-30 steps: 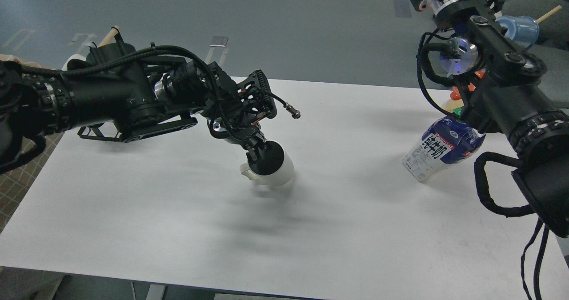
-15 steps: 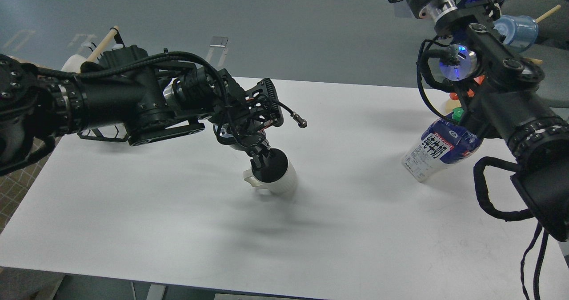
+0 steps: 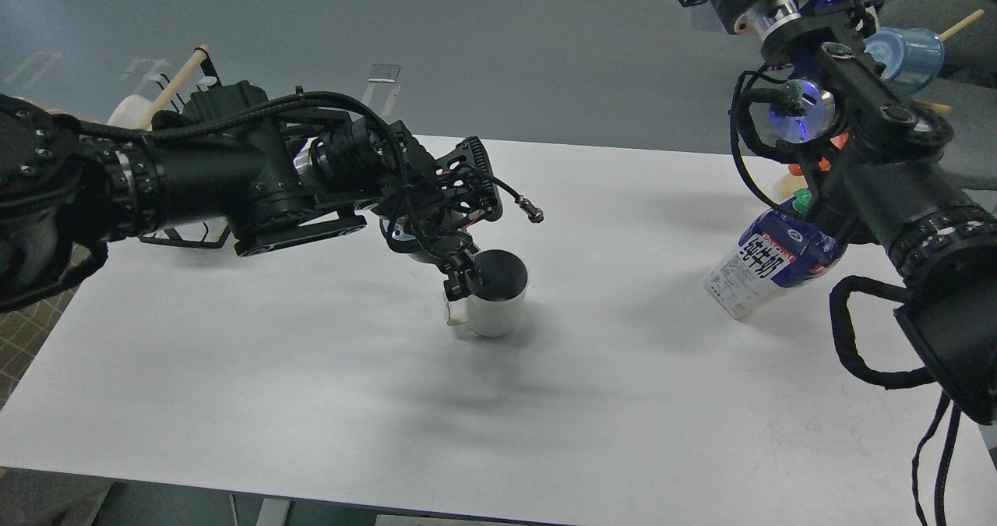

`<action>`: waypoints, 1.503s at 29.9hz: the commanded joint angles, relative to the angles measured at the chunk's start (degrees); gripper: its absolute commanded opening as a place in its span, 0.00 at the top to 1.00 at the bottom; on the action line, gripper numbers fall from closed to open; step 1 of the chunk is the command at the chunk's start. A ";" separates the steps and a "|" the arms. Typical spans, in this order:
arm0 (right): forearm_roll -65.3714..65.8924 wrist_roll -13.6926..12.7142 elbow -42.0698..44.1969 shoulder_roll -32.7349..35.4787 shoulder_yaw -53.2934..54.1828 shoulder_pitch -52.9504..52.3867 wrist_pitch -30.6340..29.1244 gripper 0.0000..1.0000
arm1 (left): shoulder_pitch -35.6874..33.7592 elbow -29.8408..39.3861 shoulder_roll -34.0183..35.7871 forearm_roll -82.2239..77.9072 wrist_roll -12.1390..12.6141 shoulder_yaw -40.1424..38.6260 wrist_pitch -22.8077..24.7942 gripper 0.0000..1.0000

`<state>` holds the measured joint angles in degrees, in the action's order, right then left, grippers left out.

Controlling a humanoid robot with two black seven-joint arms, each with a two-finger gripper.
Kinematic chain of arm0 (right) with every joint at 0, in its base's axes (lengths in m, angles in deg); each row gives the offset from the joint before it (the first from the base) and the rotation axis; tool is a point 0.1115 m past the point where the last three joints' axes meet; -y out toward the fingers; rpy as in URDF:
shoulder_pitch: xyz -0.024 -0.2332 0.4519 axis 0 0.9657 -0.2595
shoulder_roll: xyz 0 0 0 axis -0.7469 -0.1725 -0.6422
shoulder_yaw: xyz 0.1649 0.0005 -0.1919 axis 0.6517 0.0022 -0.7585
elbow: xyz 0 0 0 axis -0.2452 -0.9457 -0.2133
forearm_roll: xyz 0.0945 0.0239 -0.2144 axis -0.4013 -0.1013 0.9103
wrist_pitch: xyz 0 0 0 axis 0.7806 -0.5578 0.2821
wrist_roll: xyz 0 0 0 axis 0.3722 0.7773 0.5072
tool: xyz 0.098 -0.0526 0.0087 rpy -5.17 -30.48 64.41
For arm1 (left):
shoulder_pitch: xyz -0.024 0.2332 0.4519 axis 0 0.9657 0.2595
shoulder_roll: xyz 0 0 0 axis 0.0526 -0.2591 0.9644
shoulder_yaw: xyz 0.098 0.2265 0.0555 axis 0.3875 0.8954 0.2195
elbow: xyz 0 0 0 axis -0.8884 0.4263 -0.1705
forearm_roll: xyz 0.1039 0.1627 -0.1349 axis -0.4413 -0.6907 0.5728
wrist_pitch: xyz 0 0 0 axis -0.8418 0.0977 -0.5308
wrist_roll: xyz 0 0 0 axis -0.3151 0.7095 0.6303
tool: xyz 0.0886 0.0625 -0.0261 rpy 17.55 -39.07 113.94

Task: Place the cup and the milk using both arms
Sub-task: 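Lower the upright mug onto the table center and release it, then raise the left arm away and bring the right gripper to the milk carton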

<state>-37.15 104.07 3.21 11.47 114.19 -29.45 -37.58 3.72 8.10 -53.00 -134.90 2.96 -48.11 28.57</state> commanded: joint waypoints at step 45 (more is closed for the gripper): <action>46.90 0.00 -69.72 75.48 -31.37 21.08 32.01 0.00 | 8.73 -4.30 19.85 82.37 5.87 -38.51 0.00 0.02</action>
<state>2.26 104.07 -64.31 82.91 83.92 -14.59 -16.80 11.64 3.78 -33.06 -52.56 8.84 -86.44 28.57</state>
